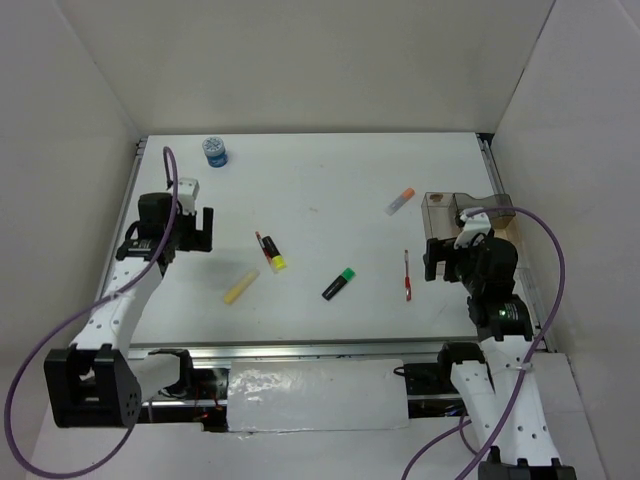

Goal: Sort the stationery into containers
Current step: Move the stationery to the center of the board.

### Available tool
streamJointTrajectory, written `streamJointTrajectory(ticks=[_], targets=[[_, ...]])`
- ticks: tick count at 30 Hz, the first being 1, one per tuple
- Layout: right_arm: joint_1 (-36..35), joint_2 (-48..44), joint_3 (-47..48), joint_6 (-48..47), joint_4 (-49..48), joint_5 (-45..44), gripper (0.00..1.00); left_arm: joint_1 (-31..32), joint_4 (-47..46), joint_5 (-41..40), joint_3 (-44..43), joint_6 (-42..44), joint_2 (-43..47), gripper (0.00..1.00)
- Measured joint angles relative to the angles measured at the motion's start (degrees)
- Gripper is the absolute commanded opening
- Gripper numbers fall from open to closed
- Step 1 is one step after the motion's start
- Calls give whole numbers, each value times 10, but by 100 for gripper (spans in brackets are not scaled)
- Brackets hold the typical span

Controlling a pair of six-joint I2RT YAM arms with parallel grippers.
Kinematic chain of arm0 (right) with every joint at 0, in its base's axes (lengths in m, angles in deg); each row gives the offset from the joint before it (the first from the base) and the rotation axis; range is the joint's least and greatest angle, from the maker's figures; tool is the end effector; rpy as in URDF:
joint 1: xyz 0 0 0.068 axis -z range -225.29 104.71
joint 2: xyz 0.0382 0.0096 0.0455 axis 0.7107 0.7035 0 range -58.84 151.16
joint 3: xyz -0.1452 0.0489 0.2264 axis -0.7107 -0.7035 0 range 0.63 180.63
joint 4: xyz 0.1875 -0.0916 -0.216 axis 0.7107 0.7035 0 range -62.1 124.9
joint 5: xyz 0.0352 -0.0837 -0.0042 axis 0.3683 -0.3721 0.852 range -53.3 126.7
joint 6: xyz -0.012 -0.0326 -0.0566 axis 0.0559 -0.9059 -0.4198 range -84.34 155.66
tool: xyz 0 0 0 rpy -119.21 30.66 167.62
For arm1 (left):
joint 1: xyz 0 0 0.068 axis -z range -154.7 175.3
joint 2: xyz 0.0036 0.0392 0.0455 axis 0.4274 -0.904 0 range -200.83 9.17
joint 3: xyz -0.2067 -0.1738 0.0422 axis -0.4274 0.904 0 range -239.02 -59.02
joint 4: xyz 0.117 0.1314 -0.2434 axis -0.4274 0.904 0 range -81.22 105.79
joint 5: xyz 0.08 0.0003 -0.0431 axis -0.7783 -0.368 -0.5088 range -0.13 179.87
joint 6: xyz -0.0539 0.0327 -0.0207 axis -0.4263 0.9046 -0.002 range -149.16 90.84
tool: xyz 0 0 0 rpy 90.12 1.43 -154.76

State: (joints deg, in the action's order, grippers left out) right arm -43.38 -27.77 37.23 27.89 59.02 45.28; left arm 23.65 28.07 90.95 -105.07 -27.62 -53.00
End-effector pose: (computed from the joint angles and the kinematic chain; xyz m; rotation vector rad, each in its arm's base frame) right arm 0.1863 0.0017 0.2829 -0.1975 2.0026 0.0436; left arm 0.2911 0.0074 0.2522 0.0084 2.1888 0.0106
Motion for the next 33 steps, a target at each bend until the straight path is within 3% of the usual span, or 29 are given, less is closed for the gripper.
streamJointTrajectory(ticks=[13, 20, 33], targets=[[3, 80, 1, -11, -2, 9, 100, 0, -218, -6, -292, -18, -389, 99], [16, 124, 24, -11, -1, 22, 100, -8, -257, -9, -481, -67, -601, 99], [29, 175, 37, -13, -3, 44, 100, -13, -317, -38, -593, -91, -744, 99]])
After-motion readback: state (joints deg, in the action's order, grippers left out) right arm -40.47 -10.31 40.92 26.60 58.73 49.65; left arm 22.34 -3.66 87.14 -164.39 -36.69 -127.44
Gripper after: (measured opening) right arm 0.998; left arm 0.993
